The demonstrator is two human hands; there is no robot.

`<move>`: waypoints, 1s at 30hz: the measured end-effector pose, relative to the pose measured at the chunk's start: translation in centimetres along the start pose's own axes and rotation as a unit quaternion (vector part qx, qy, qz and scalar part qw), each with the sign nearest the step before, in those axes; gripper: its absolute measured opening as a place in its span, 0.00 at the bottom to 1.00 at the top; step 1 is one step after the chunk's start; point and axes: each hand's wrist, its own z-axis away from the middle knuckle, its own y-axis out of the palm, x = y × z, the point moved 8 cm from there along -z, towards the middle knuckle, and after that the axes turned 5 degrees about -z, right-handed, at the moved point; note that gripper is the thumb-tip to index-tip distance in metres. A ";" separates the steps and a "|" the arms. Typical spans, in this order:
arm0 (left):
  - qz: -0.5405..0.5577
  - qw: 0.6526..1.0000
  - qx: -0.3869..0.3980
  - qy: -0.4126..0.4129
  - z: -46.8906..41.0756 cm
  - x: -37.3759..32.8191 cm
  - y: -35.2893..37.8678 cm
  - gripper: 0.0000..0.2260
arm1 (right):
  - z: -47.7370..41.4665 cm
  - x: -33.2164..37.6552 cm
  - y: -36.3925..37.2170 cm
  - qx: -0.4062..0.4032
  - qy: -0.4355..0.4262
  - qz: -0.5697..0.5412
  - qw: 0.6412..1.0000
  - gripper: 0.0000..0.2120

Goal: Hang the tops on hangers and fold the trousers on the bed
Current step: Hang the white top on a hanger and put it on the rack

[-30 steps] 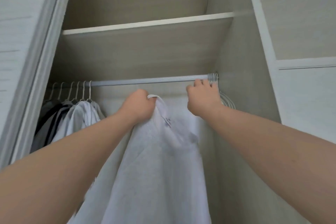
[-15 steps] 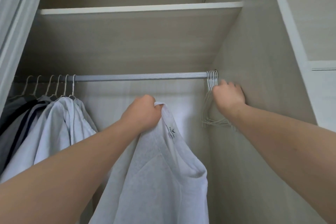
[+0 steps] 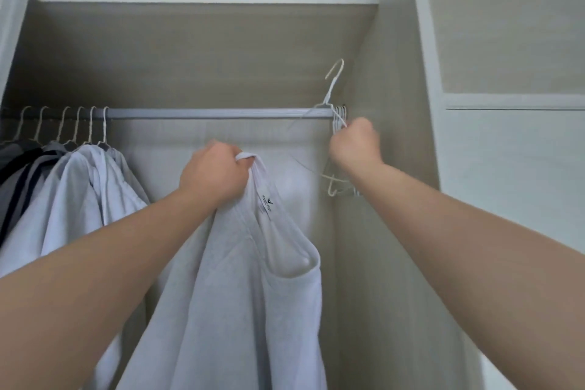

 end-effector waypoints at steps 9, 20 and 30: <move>0.045 0.999 -0.014 0.002 9.6 -7.9 -5.2 0.20 | 14.4 -2.9 -15.2 0.015 0.013 -0.243 0.970 0.13; 0.071 0.993 0.034 -0.092 26.5 -14.1 -8.2 0.20 | 28.9 -11.0 -32.5 0.053 0.145 -0.412 0.898 0.14; 0.155 0.955 0.206 -0.146 42.6 -17.6 -2.7 0.19 | 38.2 -20.3 -37.1 0.198 0.299 -0.452 0.817 0.08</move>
